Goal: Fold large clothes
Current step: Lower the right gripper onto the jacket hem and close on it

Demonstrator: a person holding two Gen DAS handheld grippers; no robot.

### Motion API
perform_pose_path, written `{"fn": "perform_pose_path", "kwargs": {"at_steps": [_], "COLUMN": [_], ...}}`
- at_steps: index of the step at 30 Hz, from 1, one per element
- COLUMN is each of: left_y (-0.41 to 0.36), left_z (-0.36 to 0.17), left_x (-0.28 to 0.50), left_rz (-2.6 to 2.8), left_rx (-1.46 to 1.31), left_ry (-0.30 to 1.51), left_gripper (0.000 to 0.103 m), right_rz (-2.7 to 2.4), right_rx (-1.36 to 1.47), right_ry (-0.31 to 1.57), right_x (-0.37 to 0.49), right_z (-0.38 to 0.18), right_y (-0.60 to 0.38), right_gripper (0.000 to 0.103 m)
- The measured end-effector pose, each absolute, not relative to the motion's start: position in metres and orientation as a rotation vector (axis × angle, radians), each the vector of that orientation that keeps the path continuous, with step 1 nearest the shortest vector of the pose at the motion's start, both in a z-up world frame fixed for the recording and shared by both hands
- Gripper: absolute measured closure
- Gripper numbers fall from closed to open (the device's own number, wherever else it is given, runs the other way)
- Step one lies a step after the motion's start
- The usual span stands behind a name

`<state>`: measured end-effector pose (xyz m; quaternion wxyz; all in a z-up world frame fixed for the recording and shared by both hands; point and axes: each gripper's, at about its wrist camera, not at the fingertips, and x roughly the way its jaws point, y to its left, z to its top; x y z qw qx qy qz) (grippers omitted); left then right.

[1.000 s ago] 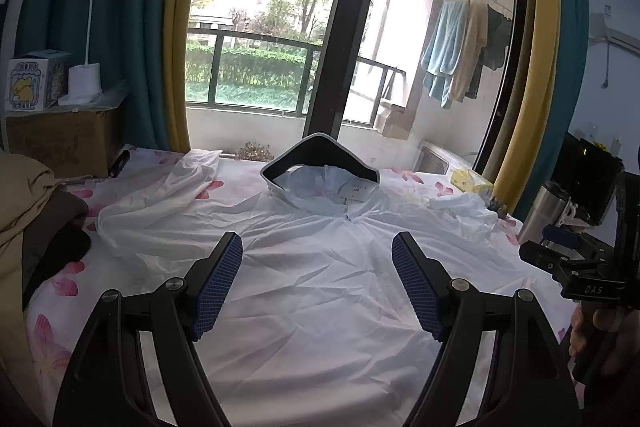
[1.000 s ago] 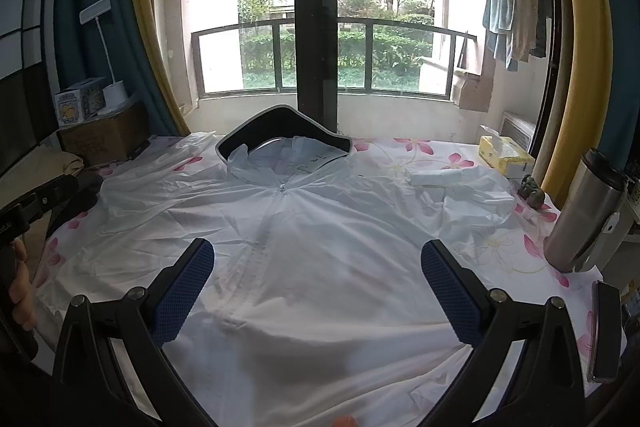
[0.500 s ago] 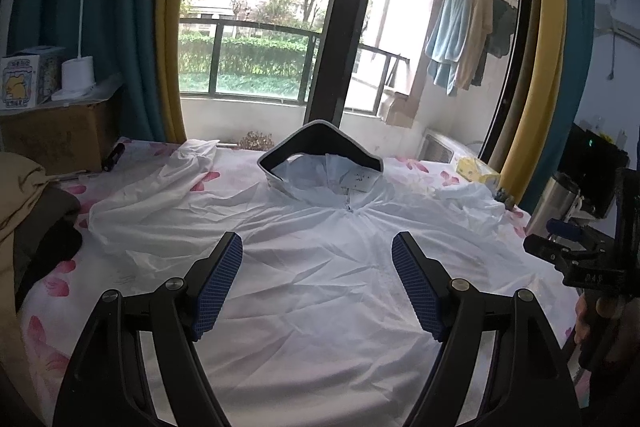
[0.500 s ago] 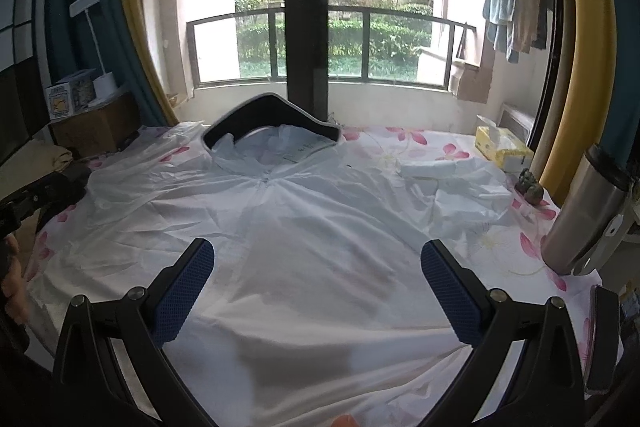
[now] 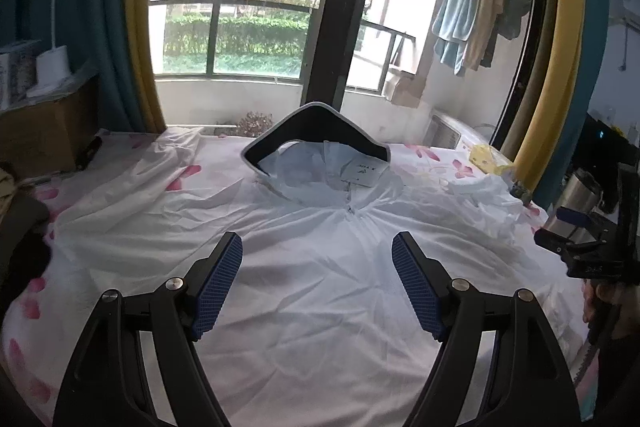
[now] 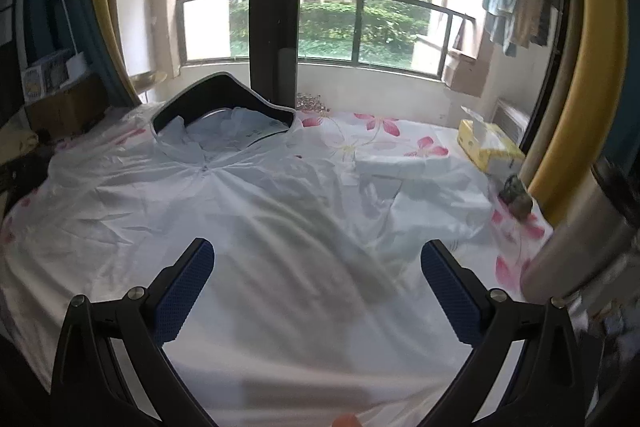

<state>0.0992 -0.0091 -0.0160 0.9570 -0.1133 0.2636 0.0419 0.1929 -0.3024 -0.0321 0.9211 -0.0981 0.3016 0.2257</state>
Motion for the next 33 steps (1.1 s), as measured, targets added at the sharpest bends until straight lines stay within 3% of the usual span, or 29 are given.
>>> {"fn": "perform_pose_path", "kwargs": {"at_steps": [8, 11, 19, 21, 33], "left_y": [-0.004, 0.003, 0.012, 0.013, 0.032], "left_z": [-0.028, -0.037, -0.056, -0.061, -0.088], "left_x": [0.14, 0.153, 0.191, 0.198, 0.225], "left_rz": [0.057, 0.029, 0.048, 0.045, 0.126], "left_rx": [-0.237, -0.279, -0.29, -0.284, -0.312], "left_ry": [0.585, 0.606, 0.655, 0.663, 0.721], "left_gripper": [0.023, 0.023, 0.023, 0.023, 0.023], "right_rz": [0.449, 0.455, 0.455, 0.461, 0.479], "right_rx": [-0.293, -0.324, -0.441, -0.473, -0.624], "right_ry": [0.642, 0.669, 0.697, 0.707, 0.734], "right_x": [0.249, 0.271, 0.326, 0.337, 0.369], "right_z": [-0.042, -0.047, -0.057, -0.062, -0.085], "right_y": [-0.309, -0.308, -0.296, -0.292, -0.261], "right_gripper": [0.002, 0.02, 0.041, 0.05, 0.051]}}
